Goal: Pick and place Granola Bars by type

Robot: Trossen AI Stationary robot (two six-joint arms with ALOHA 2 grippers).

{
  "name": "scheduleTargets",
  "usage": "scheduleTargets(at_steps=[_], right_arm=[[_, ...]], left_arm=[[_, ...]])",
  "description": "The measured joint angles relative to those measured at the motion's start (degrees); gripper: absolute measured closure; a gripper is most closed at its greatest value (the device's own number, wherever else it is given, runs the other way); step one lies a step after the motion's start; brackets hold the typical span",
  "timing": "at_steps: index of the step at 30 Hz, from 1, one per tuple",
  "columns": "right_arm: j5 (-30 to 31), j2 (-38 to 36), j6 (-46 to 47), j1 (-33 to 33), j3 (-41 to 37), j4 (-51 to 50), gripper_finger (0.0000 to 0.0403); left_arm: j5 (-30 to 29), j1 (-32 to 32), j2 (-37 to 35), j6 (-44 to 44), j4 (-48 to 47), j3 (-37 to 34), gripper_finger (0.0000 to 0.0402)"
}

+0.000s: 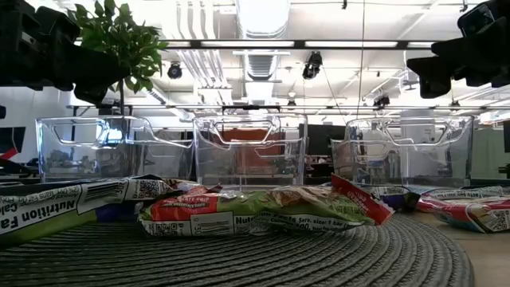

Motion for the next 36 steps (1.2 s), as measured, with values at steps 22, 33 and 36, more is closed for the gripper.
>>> scheduleTargets(at_steps=[22,33,36], right_arm=[[6.0,0.4,2.2,0.0,0.0,1.3,0.0195],[9.7,3.1,57.9,0.0,0.0,1.3,0.0195],[7.4,3.1,64.0,0.5,0.0,7.7,0.0195]], left_arm=[[0.0,0.0,0.0,0.0,0.0,0.0,0.0246],[0.0,0.0,0.0,0.0,0.0,0.0,0.0246],[0.0,0.0,0.0,0.0,0.0,0.0,0.0246]])
